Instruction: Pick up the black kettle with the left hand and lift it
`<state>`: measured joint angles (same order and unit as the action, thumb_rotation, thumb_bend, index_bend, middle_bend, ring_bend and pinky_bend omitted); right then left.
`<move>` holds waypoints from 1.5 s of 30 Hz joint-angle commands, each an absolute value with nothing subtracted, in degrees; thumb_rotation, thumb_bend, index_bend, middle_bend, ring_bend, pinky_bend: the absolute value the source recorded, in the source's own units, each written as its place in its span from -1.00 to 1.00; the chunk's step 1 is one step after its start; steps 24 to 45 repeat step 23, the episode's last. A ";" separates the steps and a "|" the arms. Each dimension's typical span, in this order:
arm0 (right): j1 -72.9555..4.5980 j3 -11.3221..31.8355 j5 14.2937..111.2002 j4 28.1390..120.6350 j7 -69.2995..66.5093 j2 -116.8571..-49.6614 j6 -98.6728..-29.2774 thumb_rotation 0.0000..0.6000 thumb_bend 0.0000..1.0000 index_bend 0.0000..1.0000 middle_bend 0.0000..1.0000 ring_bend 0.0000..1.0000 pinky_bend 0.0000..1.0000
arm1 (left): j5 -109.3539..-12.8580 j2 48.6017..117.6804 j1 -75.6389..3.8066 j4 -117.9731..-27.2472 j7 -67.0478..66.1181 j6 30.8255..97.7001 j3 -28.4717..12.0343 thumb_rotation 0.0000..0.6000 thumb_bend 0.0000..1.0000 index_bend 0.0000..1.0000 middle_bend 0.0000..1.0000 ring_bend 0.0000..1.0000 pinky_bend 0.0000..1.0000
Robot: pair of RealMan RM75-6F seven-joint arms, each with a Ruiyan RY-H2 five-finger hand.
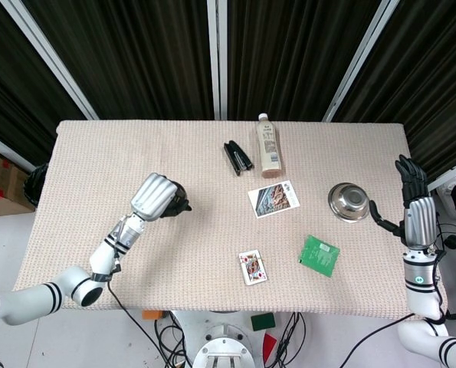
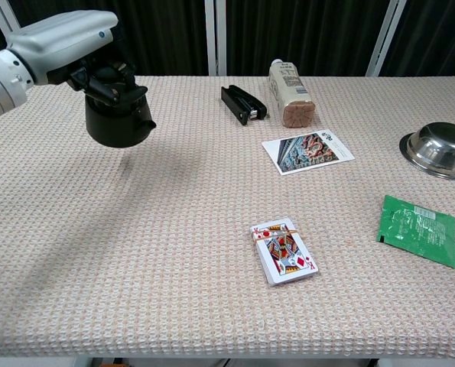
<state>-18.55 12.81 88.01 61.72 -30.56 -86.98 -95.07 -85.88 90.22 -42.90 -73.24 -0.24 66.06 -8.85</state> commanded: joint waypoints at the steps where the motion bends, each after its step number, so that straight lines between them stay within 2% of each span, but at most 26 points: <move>1: -18.57 12.80 88.02 61.68 -30.54 -87.02 -95.06 1.00 -0.35 -1.00 -0.99 -1.00 -0.97 | -86.13 90.23 -42.90 -72.98 -0.92 66.45 -8.84 1.00 -0.17 1.00 1.00 1.00 0.56; 23: -18.46 12.78 87.95 61.54 -30.71 -87.05 -95.19 1.00 -0.35 -1.00 -0.99 -1.00 -0.97 | -88.28 92.15 -42.89 -69.15 -7.31 69.75 -8.36 1.00 -0.15 1.00 1.00 1.00 0.56; 45: -18.46 12.78 87.95 61.54 -30.71 -87.05 -95.19 1.00 -0.35 -1.00 -0.99 -1.00 -0.97 | -88.28 92.15 -42.89 -69.15 -7.31 69.75 -8.36 1.00 -0.15 1.00 1.00 1.00 0.56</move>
